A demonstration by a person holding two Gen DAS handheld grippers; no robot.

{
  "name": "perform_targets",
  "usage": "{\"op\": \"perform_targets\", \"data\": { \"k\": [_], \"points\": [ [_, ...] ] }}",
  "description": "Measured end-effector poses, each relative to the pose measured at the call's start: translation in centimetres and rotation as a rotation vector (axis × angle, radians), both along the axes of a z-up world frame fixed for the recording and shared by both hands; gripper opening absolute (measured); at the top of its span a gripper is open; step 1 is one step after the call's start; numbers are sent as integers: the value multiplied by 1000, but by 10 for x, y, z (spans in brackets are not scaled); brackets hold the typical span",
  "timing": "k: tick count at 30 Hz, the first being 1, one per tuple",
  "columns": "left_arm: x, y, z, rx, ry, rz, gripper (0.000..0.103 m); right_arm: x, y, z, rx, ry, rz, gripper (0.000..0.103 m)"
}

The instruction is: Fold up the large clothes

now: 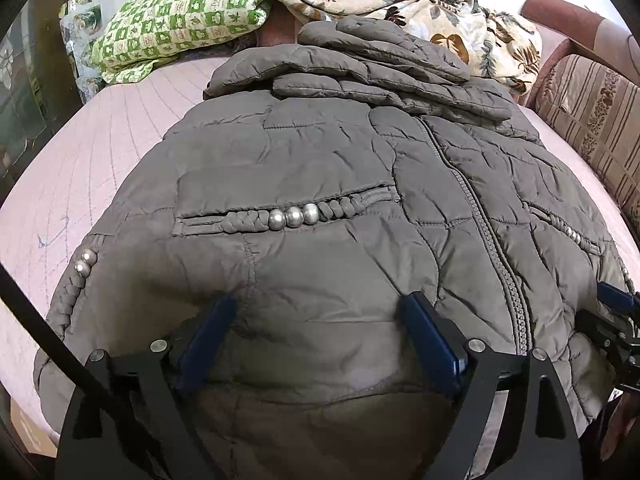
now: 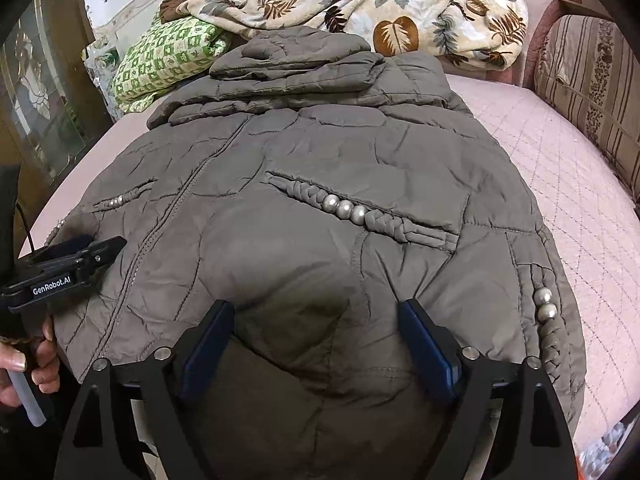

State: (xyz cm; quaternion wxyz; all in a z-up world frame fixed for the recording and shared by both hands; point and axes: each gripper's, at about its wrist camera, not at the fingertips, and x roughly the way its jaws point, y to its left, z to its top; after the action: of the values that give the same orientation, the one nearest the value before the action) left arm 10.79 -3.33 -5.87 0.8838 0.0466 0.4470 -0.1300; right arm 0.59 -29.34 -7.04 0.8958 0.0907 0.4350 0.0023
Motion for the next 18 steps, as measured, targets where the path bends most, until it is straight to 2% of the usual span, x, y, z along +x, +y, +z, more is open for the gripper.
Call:
{"op": "perform_targets", "data": {
  "k": [18],
  "points": [
    [-4,3,-3,-21,-28,-20,90,5,7,-2,-4,7,-6,98]
  ]
}}
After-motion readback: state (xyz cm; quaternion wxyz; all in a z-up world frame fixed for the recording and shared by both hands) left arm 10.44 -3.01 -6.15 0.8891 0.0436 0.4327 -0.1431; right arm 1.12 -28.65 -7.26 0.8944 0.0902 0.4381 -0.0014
